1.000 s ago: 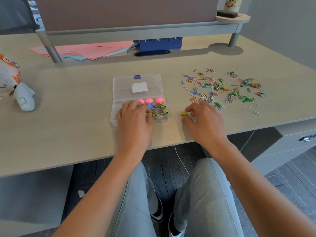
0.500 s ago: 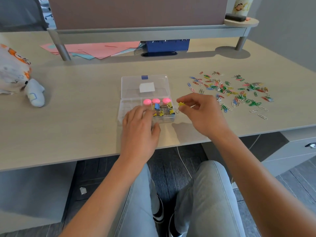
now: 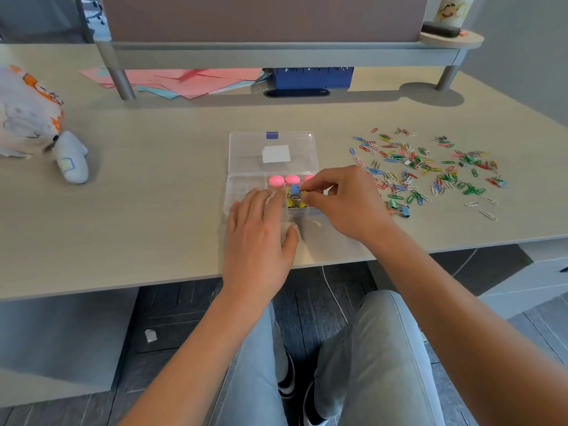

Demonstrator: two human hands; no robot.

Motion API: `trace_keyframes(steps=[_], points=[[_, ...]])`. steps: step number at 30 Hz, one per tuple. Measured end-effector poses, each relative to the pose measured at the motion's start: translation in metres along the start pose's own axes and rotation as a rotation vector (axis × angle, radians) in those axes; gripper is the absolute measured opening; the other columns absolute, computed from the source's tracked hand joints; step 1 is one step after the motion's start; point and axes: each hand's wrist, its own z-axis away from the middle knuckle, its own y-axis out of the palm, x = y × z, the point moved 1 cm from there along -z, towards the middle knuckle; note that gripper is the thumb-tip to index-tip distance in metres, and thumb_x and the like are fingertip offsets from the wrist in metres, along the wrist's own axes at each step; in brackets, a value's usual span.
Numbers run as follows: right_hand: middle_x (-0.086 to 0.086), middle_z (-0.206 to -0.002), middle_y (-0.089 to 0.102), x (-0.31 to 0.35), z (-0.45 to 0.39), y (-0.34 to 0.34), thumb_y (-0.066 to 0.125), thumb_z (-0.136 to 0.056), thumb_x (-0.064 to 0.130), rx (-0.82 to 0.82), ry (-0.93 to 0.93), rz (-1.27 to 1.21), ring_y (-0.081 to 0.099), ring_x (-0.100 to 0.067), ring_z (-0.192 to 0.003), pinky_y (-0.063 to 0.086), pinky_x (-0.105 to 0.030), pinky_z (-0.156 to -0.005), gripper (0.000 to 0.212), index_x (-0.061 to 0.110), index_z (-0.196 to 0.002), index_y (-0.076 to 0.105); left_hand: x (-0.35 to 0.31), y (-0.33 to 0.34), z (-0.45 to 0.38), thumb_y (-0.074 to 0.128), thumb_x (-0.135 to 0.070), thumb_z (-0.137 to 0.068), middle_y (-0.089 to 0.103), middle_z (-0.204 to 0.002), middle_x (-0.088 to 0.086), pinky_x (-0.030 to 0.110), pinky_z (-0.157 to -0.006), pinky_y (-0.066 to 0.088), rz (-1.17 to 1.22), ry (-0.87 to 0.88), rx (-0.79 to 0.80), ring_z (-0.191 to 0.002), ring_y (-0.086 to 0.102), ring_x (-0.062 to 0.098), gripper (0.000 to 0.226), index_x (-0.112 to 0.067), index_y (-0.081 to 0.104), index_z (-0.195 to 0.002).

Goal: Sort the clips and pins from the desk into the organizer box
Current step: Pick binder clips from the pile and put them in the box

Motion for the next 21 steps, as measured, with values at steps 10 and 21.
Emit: trace_keyframes(steps=[10, 21], points=[[0.01, -0.093, 0.072, -0.0006, 0.0046, 0.0016, 0.074, -0.088, 0.031, 0.029, -0.078, 0.232, 0.06, -0.011, -0.08, 0.048, -0.032, -0.071, 0.013, 0.032, -0.1, 0.081, 0.0019, 0.0039, 0.0, 0.056, -0.032, -0.094, 0.053, -0.139, 0.006, 0.053, -0.111, 0.033, -0.044, 0.018, -0.004, -0.138, 0.039, 0.029, 0.043, -0.018, 0.058, -0.134], [0.006, -0.092, 0.07, 0.0046, 0.0081, -0.0048, 0.067, -0.092, 0.024, 0.063, -0.258, 0.378, 0.059, -0.016, -0.082, 0.053, -0.038, -0.071, 0.014, 0.027, -0.101, 0.077, 0.0026, 0.0054, -0.0008, 0.054, -0.035, -0.094, 0.056, -0.134, 0.006, 0.052, -0.11, 0.033, -0.079, 0.024, -0.005, -0.134, 0.043, 0.027, 0.037, -0.021, 0.063, -0.127]])
